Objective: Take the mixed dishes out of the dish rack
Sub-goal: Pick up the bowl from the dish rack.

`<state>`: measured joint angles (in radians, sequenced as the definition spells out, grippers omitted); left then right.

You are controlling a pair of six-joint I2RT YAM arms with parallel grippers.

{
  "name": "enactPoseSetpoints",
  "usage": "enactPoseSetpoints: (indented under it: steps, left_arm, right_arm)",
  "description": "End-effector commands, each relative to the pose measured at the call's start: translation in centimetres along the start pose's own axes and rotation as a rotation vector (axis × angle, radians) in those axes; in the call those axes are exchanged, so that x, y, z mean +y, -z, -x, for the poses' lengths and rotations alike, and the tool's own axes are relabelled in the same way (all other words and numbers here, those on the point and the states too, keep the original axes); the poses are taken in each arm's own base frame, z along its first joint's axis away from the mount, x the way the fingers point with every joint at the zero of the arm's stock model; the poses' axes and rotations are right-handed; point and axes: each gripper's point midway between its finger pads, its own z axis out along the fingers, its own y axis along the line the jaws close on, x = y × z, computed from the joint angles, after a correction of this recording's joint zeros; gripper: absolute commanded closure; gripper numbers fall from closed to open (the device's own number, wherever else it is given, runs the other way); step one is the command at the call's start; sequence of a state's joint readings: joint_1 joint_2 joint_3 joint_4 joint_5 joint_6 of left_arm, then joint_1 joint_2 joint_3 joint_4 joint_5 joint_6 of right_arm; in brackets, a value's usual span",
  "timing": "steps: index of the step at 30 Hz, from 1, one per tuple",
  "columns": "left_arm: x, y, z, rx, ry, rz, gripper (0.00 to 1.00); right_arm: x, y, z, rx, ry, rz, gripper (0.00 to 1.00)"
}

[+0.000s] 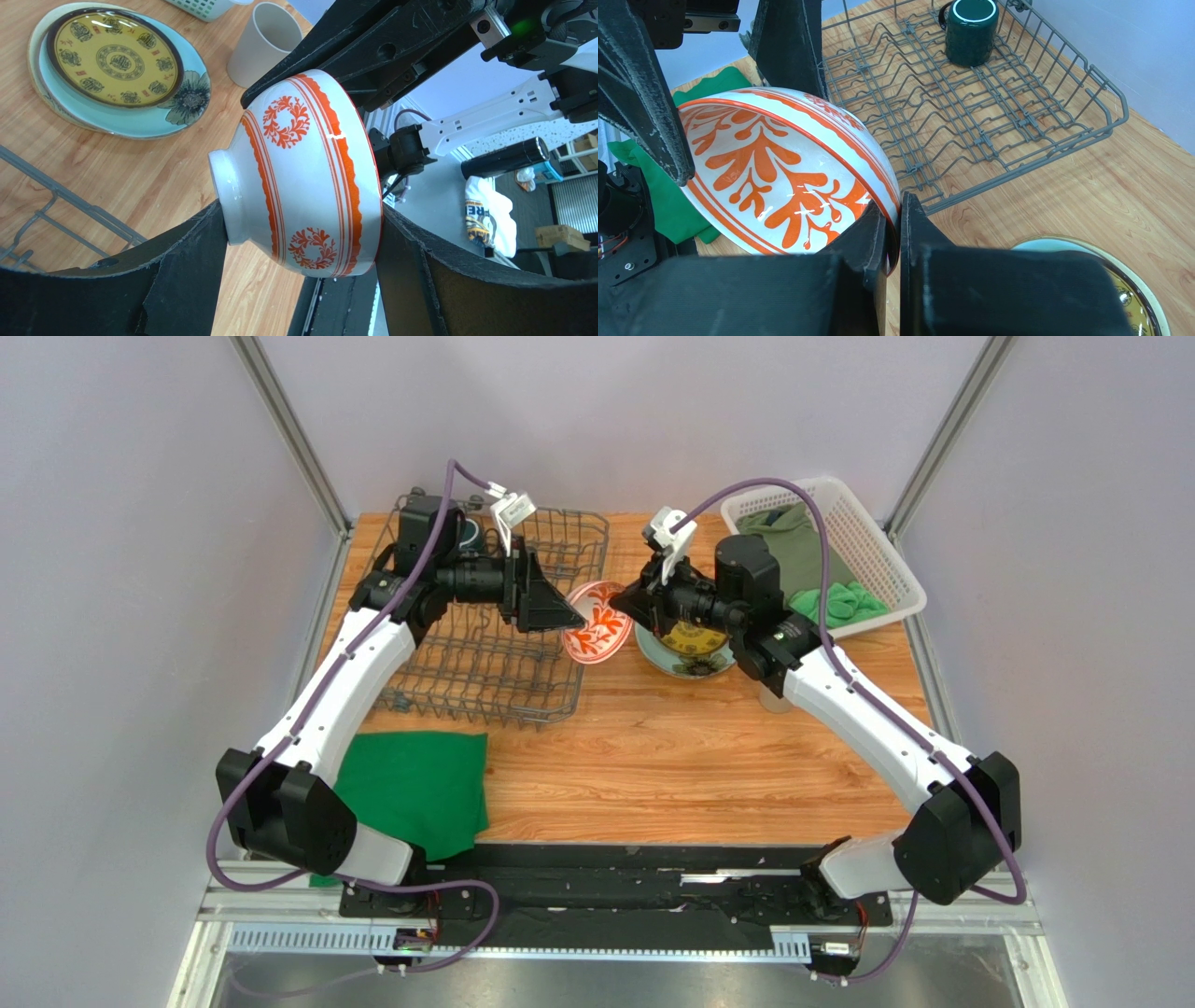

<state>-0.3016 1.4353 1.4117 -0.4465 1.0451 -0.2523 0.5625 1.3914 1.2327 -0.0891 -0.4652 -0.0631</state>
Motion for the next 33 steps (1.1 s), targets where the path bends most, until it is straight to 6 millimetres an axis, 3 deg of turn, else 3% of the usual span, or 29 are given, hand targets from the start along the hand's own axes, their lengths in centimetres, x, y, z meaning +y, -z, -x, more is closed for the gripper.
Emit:
enactPoseSetpoints:
  steps: [1, 8, 17, 24, 32, 33]
  left_arm:
    - [-1.6, 0.8, 1.4, -0.039, -0.149, -0.013, 0.3]
    - [-1.1, 0.8, 1.3, -0.032, -0.164, 0.016, 0.23]
    - [-2.0, 1.4, 1.1, -0.035, -0.208, 0.013, 0.11]
    - [-2.4, 2.1, 1.2, -0.042, -0.238, 0.046, 0.09]
    - [-1.0, 3.5, 1.7, -0.051, -0.292, 0.188, 0.09]
    - [-0.9, 3.7, 1.5, -0.045, -0.283, 0.204, 0.09]
  right_arm:
    - [0.3, 1.2, 2.3, -0.057, 0.042, -0.014, 1.0]
    - [0.5, 1.5, 2.4, -0.059, 0.05, -0.014, 1.0]
    - [0.9, 1.8, 2.7, -0.069, 0.055, 0.002, 1.0]
    - [0.8, 2.0, 2.9, -0.071, 0.063, -0.003, 1.0]
    - [-0.9, 2.6, 0.8, 0.02, 0.083, -0.083, 1.0]
    - [-1.4, 2.7, -0.3, 0.065, 0.072, -0.102, 1.0]
